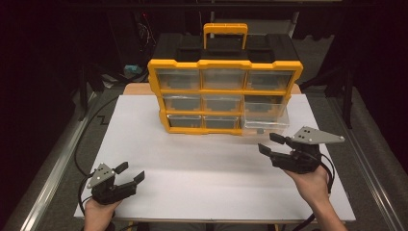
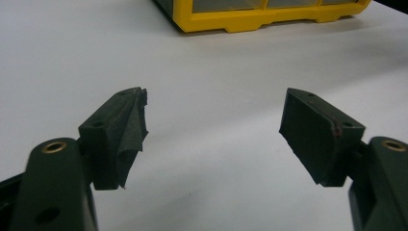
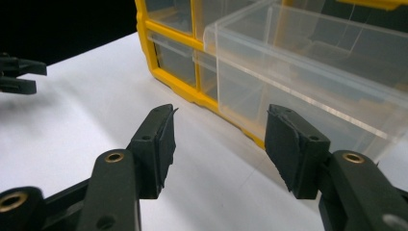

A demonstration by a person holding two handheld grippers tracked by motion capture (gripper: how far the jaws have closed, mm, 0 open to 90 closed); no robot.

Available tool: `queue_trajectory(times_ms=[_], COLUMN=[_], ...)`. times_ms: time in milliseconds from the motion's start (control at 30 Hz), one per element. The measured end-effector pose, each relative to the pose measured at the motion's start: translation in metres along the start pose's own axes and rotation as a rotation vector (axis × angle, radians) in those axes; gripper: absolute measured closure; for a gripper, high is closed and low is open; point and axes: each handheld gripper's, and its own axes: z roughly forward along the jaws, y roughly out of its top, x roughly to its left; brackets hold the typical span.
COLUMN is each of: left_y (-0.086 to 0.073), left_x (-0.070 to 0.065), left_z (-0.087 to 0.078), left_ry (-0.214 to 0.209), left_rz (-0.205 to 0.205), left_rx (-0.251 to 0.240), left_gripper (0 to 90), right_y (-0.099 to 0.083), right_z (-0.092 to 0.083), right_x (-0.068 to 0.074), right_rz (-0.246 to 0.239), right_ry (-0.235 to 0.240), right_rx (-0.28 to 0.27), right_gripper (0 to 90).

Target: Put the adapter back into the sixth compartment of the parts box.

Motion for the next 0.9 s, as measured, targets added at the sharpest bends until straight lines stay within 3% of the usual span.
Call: queue_trajectory(times_ms=[533,900], left_y=[0.0,0.0], left_x=[0.0,0.0], left_z=[0.0,-0.001], left_ry=[0.001,0.002], left_rz=[0.0,-0.003], left_rx=[-0.001,-0.006], left_gripper=[25.4,25.4], right_y=[-0.038,-0.061], right_z=[0.0,-0.004], right_x=[-0.005,-0.014], right_rz=[0.045,0.079], right_ry=[-0.019,-0.061], right_rx=[0.011,0.004], right_gripper=[42.5,39.5])
